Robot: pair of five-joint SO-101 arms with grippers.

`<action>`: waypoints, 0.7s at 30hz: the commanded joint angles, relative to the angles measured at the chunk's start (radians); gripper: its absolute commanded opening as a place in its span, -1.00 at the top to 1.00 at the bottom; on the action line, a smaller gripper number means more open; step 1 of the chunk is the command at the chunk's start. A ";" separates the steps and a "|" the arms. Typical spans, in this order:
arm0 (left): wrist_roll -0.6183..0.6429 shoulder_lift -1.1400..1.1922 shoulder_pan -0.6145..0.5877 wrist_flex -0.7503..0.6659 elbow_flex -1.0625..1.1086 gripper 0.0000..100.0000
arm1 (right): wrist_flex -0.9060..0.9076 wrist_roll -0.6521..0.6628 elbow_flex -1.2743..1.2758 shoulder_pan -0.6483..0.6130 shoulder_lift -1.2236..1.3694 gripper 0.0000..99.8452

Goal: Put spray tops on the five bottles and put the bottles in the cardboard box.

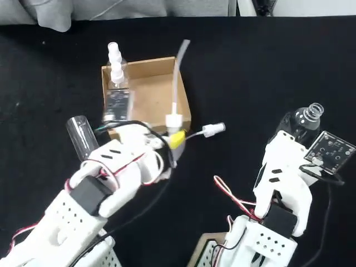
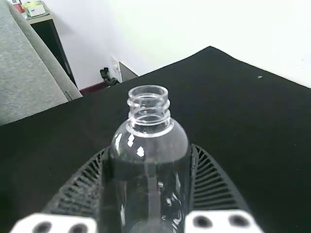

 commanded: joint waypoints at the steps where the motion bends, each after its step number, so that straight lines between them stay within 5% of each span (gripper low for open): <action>1: 0.037 -0.112 -0.087 0.012 -0.013 0.94 | -0.032 0.009 -0.004 -0.021 -0.021 0.86; 10: 0.040 -0.275 -0.461 0.109 0.018 0.94 | -0.032 0.009 -0.002 -0.021 -0.021 0.86; 21: 0.040 -0.351 -0.685 0.106 0.208 0.94 | -0.032 0.009 -0.002 -0.021 -0.021 0.86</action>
